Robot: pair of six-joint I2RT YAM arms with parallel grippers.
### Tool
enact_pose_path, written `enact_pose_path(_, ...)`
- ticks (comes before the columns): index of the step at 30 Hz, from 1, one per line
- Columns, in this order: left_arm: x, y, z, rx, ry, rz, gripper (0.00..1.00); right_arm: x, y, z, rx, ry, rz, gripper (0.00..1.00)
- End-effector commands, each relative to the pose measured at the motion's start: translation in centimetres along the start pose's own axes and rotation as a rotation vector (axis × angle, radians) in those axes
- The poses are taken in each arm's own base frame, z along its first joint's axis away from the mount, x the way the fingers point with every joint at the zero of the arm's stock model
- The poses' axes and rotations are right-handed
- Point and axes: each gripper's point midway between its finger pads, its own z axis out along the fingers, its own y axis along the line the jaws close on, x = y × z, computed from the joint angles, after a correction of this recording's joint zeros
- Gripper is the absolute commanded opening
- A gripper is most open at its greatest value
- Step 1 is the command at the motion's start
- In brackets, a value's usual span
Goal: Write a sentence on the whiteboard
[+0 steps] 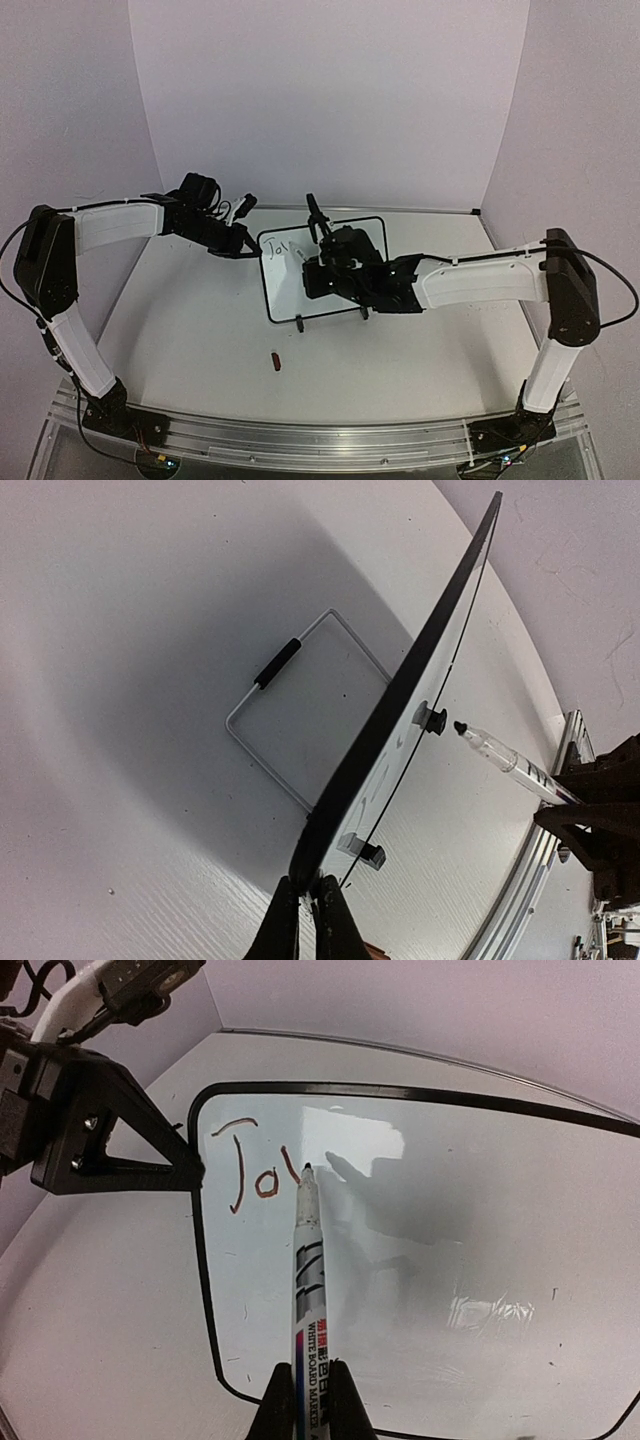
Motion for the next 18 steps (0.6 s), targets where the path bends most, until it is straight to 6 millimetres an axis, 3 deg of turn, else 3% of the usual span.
enact_pose_path(1, -0.6, -0.4, -0.3, -0.01, -0.001, 0.033, 0.0, -2.5, 0.6, 0.3, 0.007, -0.061, 0.003, 0.0)
enact_pose_path(18, -0.7, -0.5, -0.4, -0.009, -0.002, 0.035, 0.0, -1.5, -0.2, 1.6, 0.023, -0.03, 0.01, 0.0)
